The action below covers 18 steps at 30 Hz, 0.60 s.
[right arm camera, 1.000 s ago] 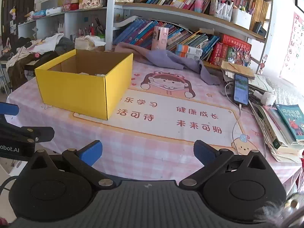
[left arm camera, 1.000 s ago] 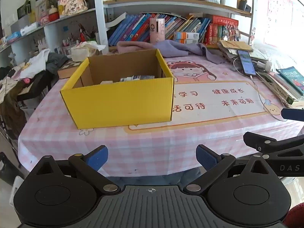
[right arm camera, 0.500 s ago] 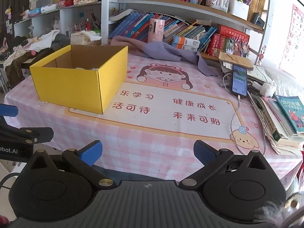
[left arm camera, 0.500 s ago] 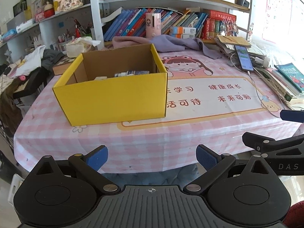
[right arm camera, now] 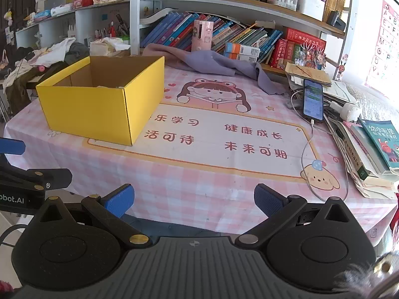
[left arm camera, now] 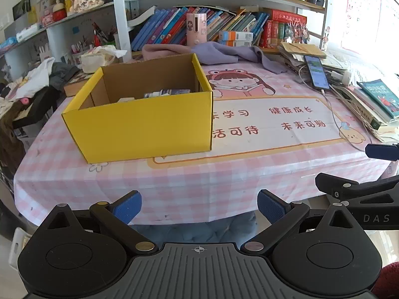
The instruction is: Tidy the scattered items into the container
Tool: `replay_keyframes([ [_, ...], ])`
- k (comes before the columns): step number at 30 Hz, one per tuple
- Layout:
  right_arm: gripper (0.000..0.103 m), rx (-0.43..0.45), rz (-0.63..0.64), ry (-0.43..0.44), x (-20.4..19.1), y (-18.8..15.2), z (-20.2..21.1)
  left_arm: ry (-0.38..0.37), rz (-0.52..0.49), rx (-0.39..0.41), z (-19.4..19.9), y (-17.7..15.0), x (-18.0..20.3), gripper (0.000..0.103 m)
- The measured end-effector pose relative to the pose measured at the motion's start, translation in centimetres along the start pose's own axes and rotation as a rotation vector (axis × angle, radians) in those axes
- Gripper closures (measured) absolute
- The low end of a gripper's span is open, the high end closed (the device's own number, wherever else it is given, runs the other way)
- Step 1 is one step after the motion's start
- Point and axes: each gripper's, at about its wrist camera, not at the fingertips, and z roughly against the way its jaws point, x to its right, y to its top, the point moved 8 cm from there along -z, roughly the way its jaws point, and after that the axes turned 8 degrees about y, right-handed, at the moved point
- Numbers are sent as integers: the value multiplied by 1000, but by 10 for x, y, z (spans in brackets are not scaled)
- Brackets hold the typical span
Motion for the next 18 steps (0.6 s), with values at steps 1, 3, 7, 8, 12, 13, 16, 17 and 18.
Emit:
replay_keyframes([
  [1,0,-1,0,0,0,0,0,0,-1,2,0,0,0,3],
  [3,0,0,1,0,0,0,0,-3,-3,6,1,1,1,2],
  [7,0,-2,-1,0,0,0,0,-11,-6,6,0,1,3,3],
  [8,0,-2,-1,0,0,0,-1,-15,-6,4,0,1,3,3],
  [12,0,-3,0,0,0,0,-1,-17,-8,1,-1,1,4,3],
  [13,0,-5,-1,0,1,0,-1,-17,-8,1,-1,1,4,3],
  [16,0,-13,-5,0,2,-1,-5,-18,-9,1,-2,1,4,3],
  [17,0,-14,-6,0,2,-1,-6,-18,-9,1,-2,1,4,3],
  [18,0,-15,-7,0,2,-1,-7,-18,-9,0,-2,1,4,2],
])
